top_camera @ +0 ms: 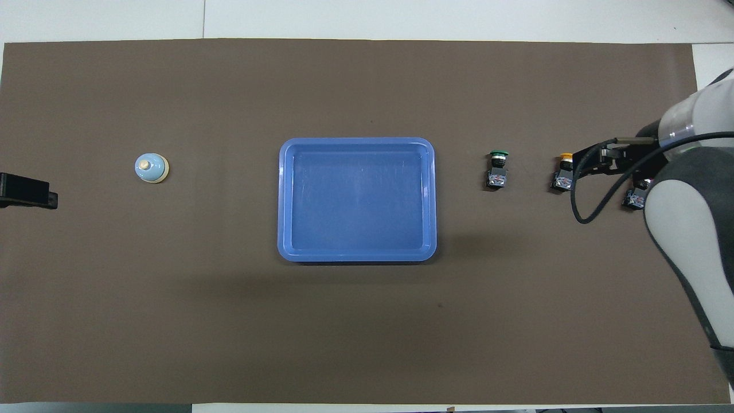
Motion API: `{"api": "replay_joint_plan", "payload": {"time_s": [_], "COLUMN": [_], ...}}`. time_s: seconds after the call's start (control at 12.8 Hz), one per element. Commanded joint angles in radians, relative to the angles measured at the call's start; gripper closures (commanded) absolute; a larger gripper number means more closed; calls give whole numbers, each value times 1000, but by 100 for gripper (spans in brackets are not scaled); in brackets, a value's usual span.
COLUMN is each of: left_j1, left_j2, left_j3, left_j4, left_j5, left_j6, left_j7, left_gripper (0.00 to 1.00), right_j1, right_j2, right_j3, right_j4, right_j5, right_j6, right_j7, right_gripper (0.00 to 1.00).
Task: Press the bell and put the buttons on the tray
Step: 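Reach the right gripper to the green button and grasp it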
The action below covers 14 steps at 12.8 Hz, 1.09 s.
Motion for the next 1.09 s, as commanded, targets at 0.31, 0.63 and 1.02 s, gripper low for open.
{"api": "replay_joint_plan", "payload": {"time_s": [0.31, 0.63, 1.02], "left_j1": [-14, -14, -14], "left_j2": [53, 50, 50], "left_j3": [-3, -5, -6], "left_j4": [44, 43, 46], "left_j5": [6, 4, 3], "left_j6": [-38, -62, -88], "left_j7": [8, 8, 20], "left_gripper": [0, 0, 0], "right_j1": [53, 82, 84], "right_j2": [137, 239, 305], "right_j3": [15, 13, 13], "right_j4": [-163, -173, -182], "right_j5": [-16, -16, -33], "right_j6": [371, 486, 574], "right_j7": [114, 151, 147], "right_gripper": [0, 0, 0]}}
